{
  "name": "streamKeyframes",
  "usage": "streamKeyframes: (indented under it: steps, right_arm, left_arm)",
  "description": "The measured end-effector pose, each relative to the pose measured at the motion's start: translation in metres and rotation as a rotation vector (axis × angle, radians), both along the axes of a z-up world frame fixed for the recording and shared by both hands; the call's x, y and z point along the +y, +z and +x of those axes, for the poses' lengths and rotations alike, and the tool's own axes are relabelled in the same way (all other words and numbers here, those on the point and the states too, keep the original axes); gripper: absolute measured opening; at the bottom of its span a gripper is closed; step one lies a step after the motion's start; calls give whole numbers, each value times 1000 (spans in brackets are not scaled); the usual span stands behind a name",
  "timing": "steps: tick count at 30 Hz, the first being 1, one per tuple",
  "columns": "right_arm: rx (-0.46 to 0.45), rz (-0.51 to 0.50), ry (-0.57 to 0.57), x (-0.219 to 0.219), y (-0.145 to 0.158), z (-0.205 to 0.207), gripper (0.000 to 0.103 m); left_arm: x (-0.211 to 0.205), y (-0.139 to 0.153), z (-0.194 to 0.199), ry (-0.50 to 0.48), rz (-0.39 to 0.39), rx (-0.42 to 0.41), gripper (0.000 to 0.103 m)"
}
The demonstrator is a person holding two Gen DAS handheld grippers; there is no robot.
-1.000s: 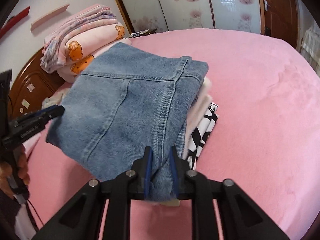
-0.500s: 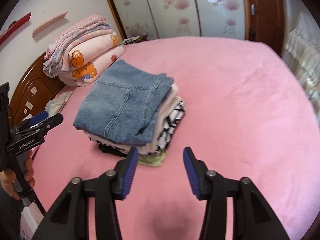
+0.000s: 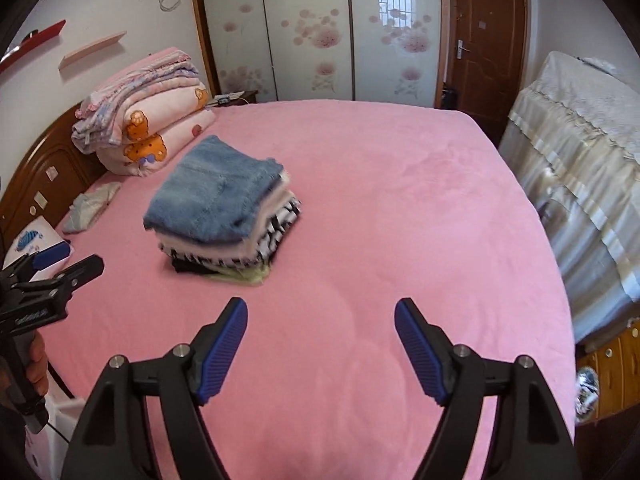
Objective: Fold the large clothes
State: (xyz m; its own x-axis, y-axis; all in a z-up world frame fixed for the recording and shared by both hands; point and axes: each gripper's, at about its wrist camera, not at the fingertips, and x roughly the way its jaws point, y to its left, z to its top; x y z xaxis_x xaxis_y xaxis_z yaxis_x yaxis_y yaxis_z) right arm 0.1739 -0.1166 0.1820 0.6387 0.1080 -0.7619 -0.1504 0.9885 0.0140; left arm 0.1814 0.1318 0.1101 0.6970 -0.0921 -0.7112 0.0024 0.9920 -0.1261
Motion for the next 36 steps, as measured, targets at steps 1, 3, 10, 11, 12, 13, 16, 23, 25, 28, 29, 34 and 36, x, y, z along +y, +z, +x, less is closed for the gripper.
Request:
streamKeyframes:
  steps: [1, 3, 10, 11, 12, 13, 16, 23, 25, 28, 29, 34, 36]
  right_arm:
    - [4, -6, -5, -4, -4, -8, 78]
    - [24, -15, -26, -15, -18, -27, 79]
    - [67, 24, -101, -52, -70, -82, 79]
    - [70, 30, -111, -54, -76, -89, 79]
    - [71, 35, -123, -57, -82, -95, 79]
    - [69, 34, -136, -59, -90, -105, 79]
    - [71, 28, -144, -59, -104, -120, 79]
    - [67, 68, -163, -55, -119, -144, 79]
    - [70, 65, -166, -51, -122, -148, 79]
    - [80, 66, -158, -47, -126, -152, 79]
    - [82, 66, -152, -45, -127, -154, 79]
    - [62, 56, -132, -37, -124, -160, 79]
    - [49, 56, -133, -37, -121, -162, 79]
  left_arm:
    - [-8, -5, -11, -10, -15, -1, 102]
    - [-25, -15, -32, -20, -39, -2, 102]
    - [-67, -61, -86, 25, -84, 30, 102]
    - [-71, -67, -90, 40, -70, 45, 102]
    - [-74, -74, -93, 50, -60, 57, 102]
    - [-78, -79, -97, 54, -56, 62, 102]
    - [-87, -91, -106, 61, -27, 88, 102]
    - [-101, -105, -124, 59, 9, 113, 102]
    - [-103, -107, -128, 60, 3, 124, 102]
    - [-105, -108, -134, 51, -4, 132, 102]
    - [-106, -107, -135, 48, 1, 131, 102]
    - [-111, -102, -141, 42, 34, 119, 102]
    - [-111, -100, -142, 40, 32, 120, 102]
